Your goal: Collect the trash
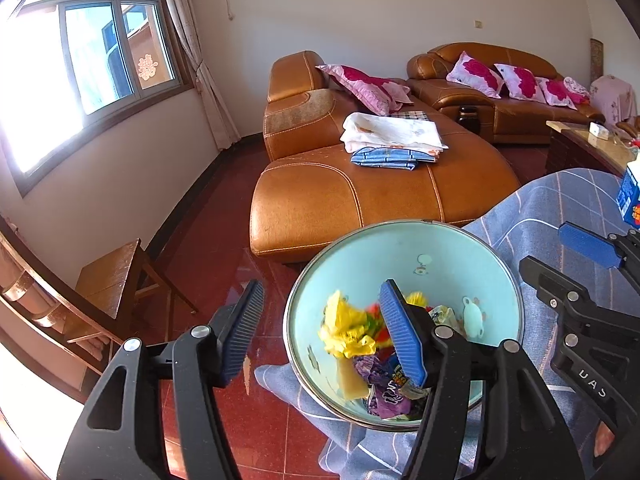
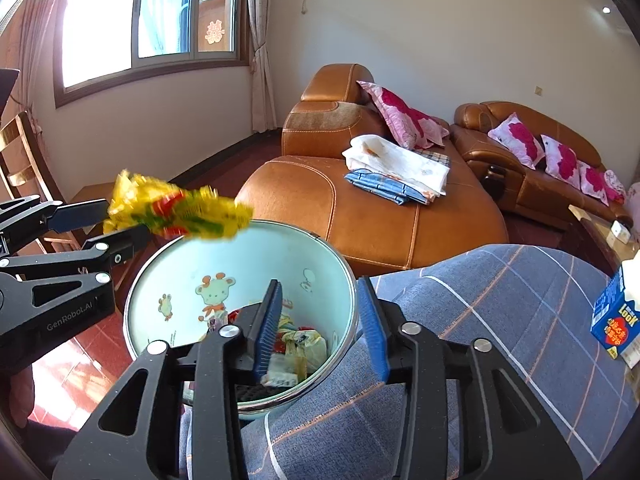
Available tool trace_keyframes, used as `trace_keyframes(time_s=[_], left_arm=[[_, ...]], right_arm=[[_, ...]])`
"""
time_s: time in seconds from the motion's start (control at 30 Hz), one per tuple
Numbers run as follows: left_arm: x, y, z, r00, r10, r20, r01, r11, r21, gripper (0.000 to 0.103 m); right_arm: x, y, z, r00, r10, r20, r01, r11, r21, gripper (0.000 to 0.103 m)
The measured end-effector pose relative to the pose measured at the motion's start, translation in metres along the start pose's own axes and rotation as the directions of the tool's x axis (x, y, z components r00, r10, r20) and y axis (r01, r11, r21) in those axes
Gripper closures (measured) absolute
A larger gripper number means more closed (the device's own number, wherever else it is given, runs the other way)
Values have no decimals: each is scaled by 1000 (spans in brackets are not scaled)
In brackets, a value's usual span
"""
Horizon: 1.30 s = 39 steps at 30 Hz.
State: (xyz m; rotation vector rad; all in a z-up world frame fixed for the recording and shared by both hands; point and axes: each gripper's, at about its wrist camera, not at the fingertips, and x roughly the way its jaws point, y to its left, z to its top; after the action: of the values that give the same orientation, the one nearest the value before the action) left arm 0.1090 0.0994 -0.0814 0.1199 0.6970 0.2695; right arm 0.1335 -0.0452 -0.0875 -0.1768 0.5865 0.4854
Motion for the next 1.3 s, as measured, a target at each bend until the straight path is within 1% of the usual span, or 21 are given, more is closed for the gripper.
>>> trace_keyframes(time_s=[0.03,0.1,0.17,0.37,0.47,0.57,0.7,0.8,0.93,1.0,1.1,1.3], left_arm=[[0,0,0,1000,-1,0,1,1000,-2,41],[-1,1,0,1000,-8,6,8,1000,-12,33],[-4,-1,0,1000,-13,15,13,1000,-9,31],[-14,-5,1,997,-56,44,57,998,-25,26],[-22,-8,3,995,-72,66,74,997,-31,19],[-31,-10,5,992,-89,93,91,995,-27,18],[-44,-14,8,985,-105,140,110,993,-30,10],[-52,-18,9,978,-125,168,131,991,-26,9],[-59,-23,9,973,-132,188,136,991,-8,9],[-62,-24,9,971,-135,196,139,990,-6,6],[-65,-26,8,969,-138,206,141,990,-1,6],[-65,-27,8,968,-145,207,145,989,12,6]], right_arm=[[-2,-1,0,1000,-5,9,5,1000,5,55],[-6,-4,-1,1000,-21,22,20,1000,21,50],[-11,-8,-2,998,-43,40,41,998,45,45],[-23,-15,-7,993,-108,50,104,991,81,45],[-34,-20,-10,988,-138,66,131,986,106,45],[-43,-25,-16,982,-176,71,166,978,126,43],[-62,-38,-23,969,-230,90,212,961,176,42],[-77,-50,-28,954,-284,95,257,940,226,39],[-92,-63,-36,925,-362,115,322,908,268,38],[-95,-70,-39,919,-377,113,333,898,289,38],[-99,-75,-41,913,-392,112,345,889,301,37],[-101,-75,-43,909,-401,111,354,886,299,35]])
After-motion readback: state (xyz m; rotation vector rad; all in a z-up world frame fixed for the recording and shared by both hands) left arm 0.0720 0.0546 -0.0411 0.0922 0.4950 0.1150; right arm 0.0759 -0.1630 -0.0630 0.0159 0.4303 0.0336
